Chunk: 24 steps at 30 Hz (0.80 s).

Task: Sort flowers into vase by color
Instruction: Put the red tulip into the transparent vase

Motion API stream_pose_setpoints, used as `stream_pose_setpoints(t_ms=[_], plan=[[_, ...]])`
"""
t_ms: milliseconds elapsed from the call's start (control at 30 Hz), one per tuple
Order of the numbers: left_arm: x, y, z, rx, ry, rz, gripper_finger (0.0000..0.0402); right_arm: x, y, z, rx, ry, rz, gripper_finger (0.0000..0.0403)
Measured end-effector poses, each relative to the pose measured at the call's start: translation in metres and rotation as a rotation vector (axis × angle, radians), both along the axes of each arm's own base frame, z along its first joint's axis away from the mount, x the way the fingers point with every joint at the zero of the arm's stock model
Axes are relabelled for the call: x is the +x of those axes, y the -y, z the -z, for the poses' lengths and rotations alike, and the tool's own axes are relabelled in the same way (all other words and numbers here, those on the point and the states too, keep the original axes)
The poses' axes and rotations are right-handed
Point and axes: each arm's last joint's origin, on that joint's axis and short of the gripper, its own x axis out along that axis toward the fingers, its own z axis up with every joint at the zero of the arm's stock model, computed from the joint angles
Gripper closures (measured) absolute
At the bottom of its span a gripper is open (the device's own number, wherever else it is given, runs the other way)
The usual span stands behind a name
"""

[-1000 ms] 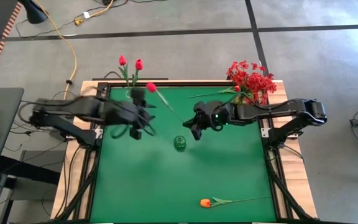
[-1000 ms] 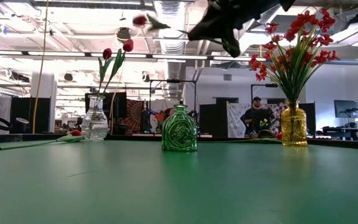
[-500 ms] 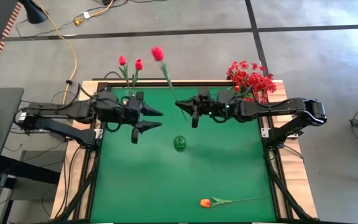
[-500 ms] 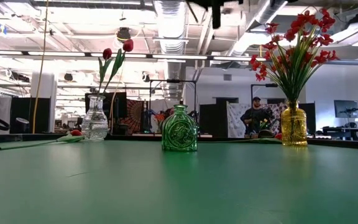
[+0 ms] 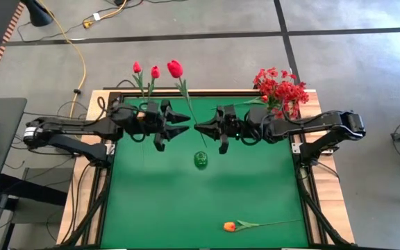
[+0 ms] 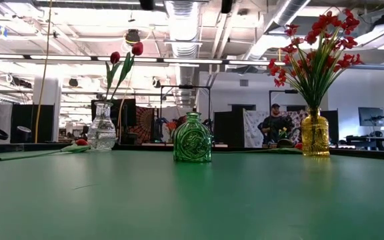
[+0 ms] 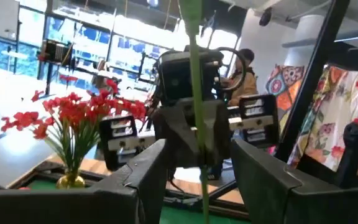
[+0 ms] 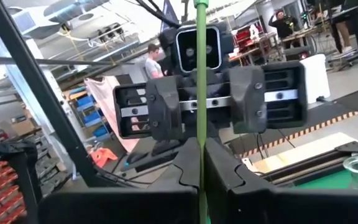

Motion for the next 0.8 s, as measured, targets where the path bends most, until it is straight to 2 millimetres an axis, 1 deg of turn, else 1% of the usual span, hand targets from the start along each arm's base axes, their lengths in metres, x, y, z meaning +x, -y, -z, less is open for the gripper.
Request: stream_pose_setpoints(t_ms=[167, 333, 433, 800], plan=[[0.015, -0.01, 0.004, 0.009, 0.084, 0.065, 0.0237, 0.0, -0.008, 0.0, 0.0, -0.002, -0.025, 0.0375], [0.024, -0.013, 0.006, -0.059, 0.159, 0.197, 0.0237, 0.0, -0.009, 0.003, -0.001, -0.026, -0.028, 0.0374], [0.025, -0.013, 0.008, -0.085, 0.134, 0.205, 0.0237, 0.0, -0.008, 0.003, -0.009, -0.026, -0.021, 0.0374], [0.023, -0.014, 0.006, -0.085, 0.15, 0.176, 0.0237, 0.001, -0.004, 0.004, -0.045, -0.04, 0.001, 0.0374]])
